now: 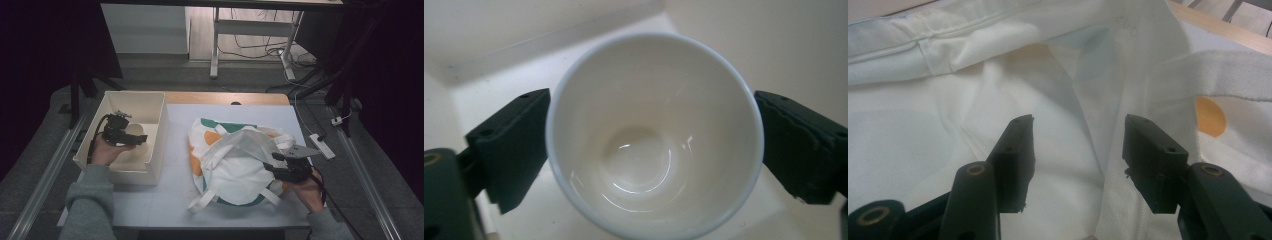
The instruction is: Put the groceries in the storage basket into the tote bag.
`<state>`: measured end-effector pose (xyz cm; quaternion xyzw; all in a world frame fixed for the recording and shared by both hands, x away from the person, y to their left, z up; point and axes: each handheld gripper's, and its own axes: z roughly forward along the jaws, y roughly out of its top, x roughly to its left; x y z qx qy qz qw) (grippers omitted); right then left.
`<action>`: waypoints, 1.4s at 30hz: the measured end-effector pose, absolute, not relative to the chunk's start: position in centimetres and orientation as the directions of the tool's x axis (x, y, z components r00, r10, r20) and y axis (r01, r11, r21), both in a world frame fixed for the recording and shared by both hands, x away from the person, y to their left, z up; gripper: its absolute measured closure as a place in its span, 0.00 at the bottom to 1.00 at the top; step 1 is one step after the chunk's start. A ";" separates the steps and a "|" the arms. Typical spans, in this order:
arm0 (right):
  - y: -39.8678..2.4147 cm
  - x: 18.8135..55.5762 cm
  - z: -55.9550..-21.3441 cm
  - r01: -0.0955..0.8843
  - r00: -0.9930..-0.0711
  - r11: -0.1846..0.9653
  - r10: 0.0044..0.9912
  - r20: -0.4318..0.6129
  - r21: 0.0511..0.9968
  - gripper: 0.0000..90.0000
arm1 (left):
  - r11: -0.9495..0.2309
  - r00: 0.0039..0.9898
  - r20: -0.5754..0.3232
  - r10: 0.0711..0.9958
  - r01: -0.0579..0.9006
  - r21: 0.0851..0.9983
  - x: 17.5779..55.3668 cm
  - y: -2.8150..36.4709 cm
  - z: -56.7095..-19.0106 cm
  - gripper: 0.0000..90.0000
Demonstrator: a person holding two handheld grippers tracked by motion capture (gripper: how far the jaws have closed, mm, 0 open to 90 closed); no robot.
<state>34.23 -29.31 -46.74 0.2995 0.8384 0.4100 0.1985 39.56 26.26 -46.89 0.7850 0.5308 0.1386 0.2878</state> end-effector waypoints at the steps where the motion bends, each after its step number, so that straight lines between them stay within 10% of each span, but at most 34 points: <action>1: -29.3 34.2 -46.8 0.340 -0.741 0.484 0.666 -0.087 0.806 0.52 | -0.271 0.398 -0.088 0.913 0.755 0.598 39.6 26.2 -47.0 0.12; 42: -29.6 34.2 -46.5 0.331 -0.732 0.471 0.675 -0.092 0.818 0.52 | -0.079 0.415 -0.205 0.886 0.572 0.816 36.2 28.3 -41.4 0.22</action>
